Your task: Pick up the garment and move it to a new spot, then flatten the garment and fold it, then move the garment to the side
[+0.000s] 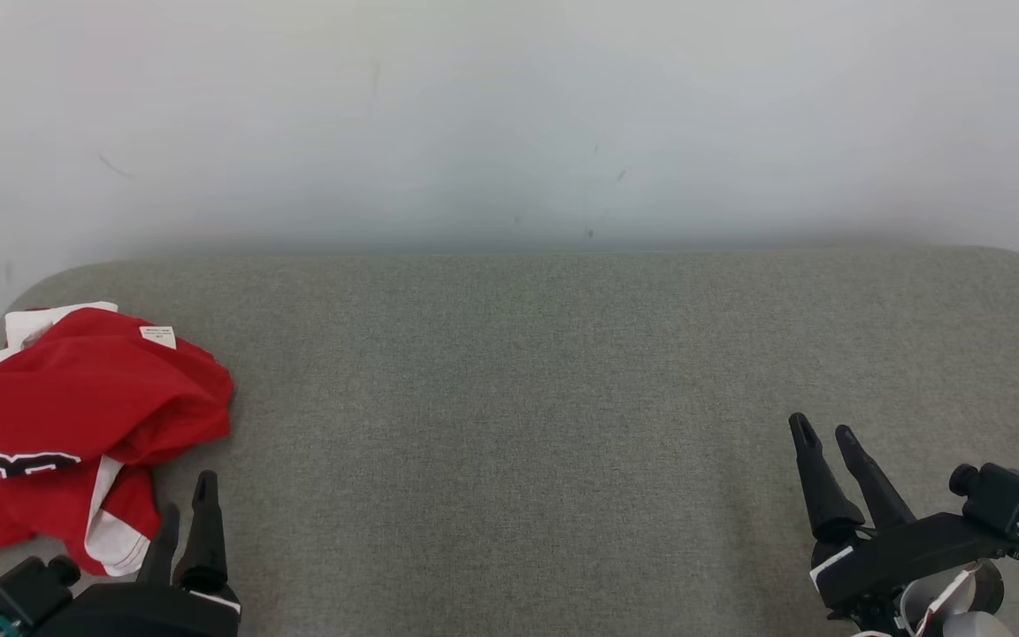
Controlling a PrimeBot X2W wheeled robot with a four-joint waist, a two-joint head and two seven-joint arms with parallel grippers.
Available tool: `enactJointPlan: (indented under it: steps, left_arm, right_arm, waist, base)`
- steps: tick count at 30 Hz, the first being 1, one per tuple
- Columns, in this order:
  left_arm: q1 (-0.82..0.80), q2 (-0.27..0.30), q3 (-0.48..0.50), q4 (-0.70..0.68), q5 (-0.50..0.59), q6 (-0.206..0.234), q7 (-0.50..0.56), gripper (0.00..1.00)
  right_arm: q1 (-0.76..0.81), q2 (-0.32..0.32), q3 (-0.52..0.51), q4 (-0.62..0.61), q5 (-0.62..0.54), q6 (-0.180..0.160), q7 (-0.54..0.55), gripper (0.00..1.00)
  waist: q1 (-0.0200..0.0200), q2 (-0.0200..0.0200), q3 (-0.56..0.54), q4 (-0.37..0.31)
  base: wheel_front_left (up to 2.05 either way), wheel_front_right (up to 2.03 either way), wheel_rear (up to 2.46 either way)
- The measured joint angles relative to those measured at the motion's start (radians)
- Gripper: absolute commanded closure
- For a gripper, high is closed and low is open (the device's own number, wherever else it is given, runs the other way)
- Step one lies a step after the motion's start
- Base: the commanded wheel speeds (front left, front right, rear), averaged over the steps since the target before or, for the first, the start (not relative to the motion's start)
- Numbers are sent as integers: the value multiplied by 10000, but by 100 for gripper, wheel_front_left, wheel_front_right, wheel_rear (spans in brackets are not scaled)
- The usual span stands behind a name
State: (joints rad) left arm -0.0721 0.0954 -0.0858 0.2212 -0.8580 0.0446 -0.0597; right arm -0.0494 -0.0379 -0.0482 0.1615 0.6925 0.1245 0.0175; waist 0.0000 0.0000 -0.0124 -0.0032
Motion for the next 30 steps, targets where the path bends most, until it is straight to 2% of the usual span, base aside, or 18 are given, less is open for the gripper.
enactJointPlan:
  steps: [14,18,23,30]
  left_arm:
    - [-37,715,-755,-541,2010,520,786,0]
    - [-40,941,-1016,-786,2594,593,951,0]
    - [-52,1089,-1158,-905,2976,646,1047,0]
    - [-73,1292,-1204,-1018,3574,966,1018,0]
  right_arm:
    - [153,-25,-86,-732,-2075,15,585,0]
    - [227,-40,-430,-865,-2520,17,719,0]
    - [326,-42,-602,-1043,-3131,17,861,0]
    - [359,-52,-625,-1197,-3724,19,966,0]
  waist:
    - [0,0,-126,43]
    - [0,0,-166,72]
    - [0,0,-200,73]
    - [0,0,-232,58]
  base:
    - [0,0,0]
    - [0,0,0]
    - [0,0,0]
    - [0,0,0]
